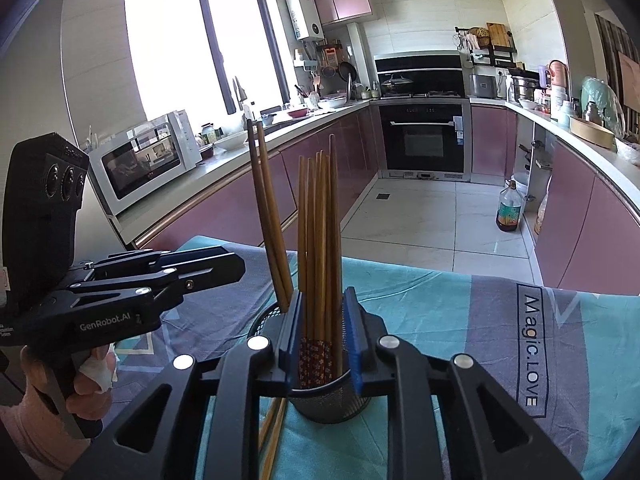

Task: Organize utensils
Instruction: 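Open the right gripper and pull it back from the cup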

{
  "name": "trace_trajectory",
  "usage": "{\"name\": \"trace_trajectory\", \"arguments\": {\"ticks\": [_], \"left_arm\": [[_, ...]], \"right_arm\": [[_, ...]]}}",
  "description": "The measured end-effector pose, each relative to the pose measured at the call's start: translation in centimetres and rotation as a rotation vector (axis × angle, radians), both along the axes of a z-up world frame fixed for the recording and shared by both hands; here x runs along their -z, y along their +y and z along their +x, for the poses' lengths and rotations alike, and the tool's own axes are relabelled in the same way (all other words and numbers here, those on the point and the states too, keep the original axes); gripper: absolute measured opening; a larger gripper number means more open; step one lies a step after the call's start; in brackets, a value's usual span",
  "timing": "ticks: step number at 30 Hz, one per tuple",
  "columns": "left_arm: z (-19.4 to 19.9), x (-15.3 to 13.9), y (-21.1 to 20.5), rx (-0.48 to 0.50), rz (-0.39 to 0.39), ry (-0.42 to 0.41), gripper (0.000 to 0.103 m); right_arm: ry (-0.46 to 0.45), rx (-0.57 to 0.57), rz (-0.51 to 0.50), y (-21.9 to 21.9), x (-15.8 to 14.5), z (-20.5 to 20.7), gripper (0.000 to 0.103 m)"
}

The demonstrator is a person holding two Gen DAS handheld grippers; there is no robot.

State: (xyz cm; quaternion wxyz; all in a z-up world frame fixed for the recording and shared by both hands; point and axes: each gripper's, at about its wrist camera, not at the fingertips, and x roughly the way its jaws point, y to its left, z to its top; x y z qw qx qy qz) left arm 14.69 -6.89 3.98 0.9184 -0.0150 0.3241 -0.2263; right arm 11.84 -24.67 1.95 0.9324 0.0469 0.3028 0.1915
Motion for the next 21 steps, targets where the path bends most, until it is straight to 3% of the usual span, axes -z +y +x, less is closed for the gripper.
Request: {"name": "trace_trajectory", "arguments": {"ticks": [7,11,21], "left_arm": [[-3.0,0.1,2.0,-0.033,-0.001,-0.054,0.043],[-4.7,1.1,3.3,-0.051,0.005,-0.053,0.052],[-6.9,6.4,4.9,-0.083,0.057,0.061,0.056]], "right_arm": [[-0.011,-0.073,0.026,0.5,-0.3,-2.7,0.023],[0.007,-0.117,0.020,1.2,0.2,-4.3,0.030],[0.172,-0.170,-0.041,2.9,5.5,-5.8,0.034]]}}
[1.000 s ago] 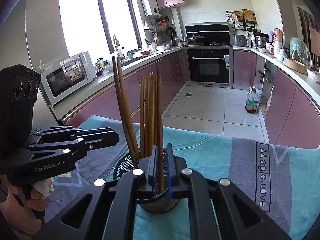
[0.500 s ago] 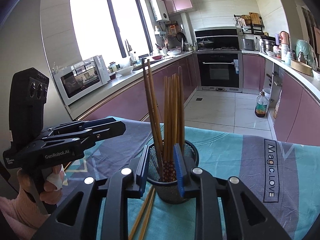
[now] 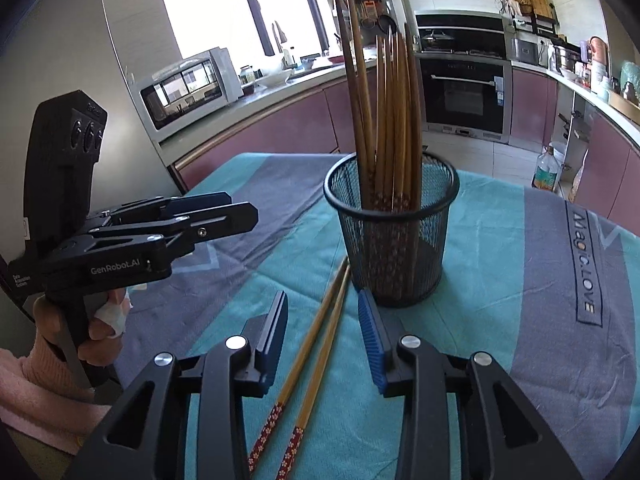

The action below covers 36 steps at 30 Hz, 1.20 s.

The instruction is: Organize utensils

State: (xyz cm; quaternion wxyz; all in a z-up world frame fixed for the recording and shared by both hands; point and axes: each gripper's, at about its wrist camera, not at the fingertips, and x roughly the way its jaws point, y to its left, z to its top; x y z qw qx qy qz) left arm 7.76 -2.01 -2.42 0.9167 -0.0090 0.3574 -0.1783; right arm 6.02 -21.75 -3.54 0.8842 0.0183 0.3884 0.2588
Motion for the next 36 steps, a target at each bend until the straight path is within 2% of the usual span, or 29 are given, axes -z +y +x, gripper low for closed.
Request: {"name": "trace_trajectory", "arguments": {"ticks": [6,13,28,30,36], "left_arm": [[-0.5,2.8,0.2,-0.017,0.023,0.055,0.056],[-0.5,4.8,-1.0,-0.016,0.038,0.100,0.056],[-0.6,6.0,-2.1,0.008,0.054,0.134,0.055],[-0.4,6.2,-2.6,0.017,0.059,0.139,0.054],[0.1,6.9,-4.4,0.061,0.073,0.161,0.051]], "right_arm": [[0.063,0.015,-0.036,0.5,2.3,-0.3,0.034],[0.108,0.015,-0.055,1.0,3.7,-0.1,0.034],[0.122,0.018,-0.094,2.0,4.7,0.4,0.016],[0.128,0.016,-0.094,1.9,4.7,0.4,0.009],[0.144,0.021,-0.088,1.1,4.7,0.2,0.007]]}}
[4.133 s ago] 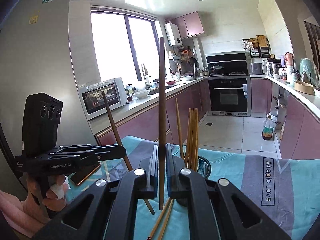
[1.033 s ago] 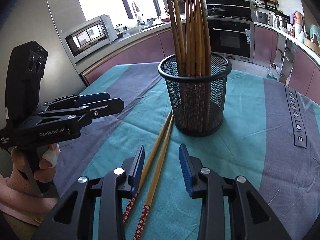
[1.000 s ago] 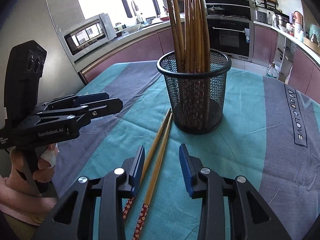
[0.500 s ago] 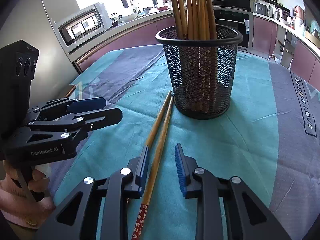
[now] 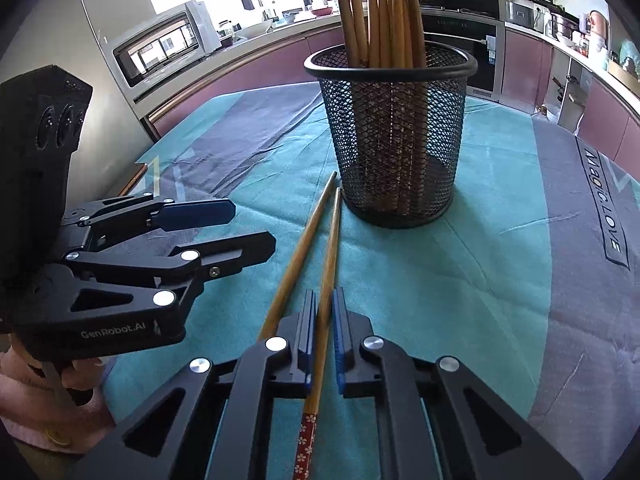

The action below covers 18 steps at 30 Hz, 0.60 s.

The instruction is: Organize utensils

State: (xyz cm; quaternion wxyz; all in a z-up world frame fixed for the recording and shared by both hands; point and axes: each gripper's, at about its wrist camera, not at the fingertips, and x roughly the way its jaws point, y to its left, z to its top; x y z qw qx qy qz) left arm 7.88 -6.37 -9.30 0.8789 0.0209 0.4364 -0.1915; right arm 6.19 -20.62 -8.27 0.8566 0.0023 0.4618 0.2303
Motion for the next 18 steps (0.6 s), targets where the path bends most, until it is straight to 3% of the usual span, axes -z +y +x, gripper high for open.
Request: {"name": "trace_trajectory", "arguments": {"ticks": [8,14,16,18], "left_arm": [[1.1,1.0,-2.2,0.042,0.006,0.040,0.039],[1.3,1.3,-2.5,0.055,0.003,0.054,0.026],[1.2,1.3,-2.3,0.066,-0.003,0.063,0.017],[1.1,1.3,-2.2,0.072,-0.002,0.066,0.015]], "right_arm": [[0.007,0.009,0.003,-0.7,0.1,-0.3,0.006],[0.009,0.007,0.003,-0.8,0.1,-0.3,0.006],[0.008,0.007,-0.001,-0.7,0.2,-0.3,0.006],[0.007,0.007,-0.004,-0.8,0.1,-0.3,0.006]]}}
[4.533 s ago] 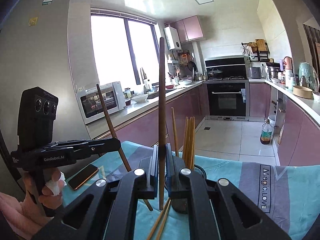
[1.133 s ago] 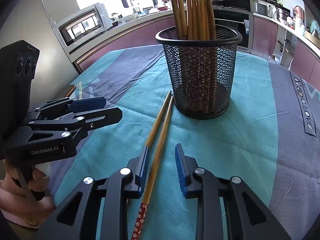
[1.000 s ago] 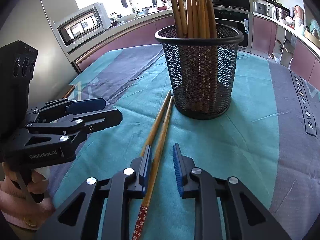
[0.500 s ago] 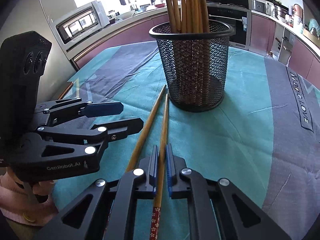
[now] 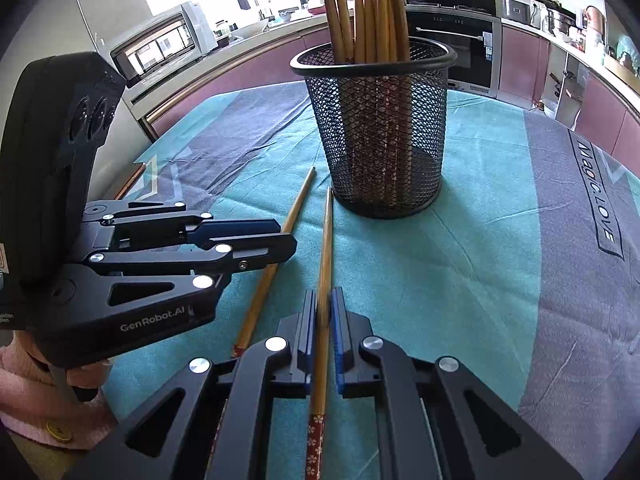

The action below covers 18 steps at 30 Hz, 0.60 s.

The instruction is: Organize utensils

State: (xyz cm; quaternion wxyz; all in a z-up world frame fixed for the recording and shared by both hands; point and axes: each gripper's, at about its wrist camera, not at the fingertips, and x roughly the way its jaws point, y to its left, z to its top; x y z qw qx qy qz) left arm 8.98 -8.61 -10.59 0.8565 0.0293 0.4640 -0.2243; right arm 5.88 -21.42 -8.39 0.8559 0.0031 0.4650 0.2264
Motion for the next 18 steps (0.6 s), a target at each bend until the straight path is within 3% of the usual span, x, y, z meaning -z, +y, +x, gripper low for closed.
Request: {"name": "trace_trajectory", "arguments": {"ticks": [7,13,18], "left_arm": [[-0.8,0.0,0.7,0.014,-0.002,0.009,0.011],[-0.8,0.2,1.3,-0.001,0.003,0.013,0.014],[-0.7,0.2,1.0,-0.021,0.002,0.010,0.012]], "right_arm": [[-0.013,-0.006,-0.030,0.9,0.1,0.4,0.009],[-0.022,-0.011,-0.039,1.2,0.1,0.6,0.009],[-0.017,0.000,-0.019,0.9,0.1,0.5,0.006]]}}
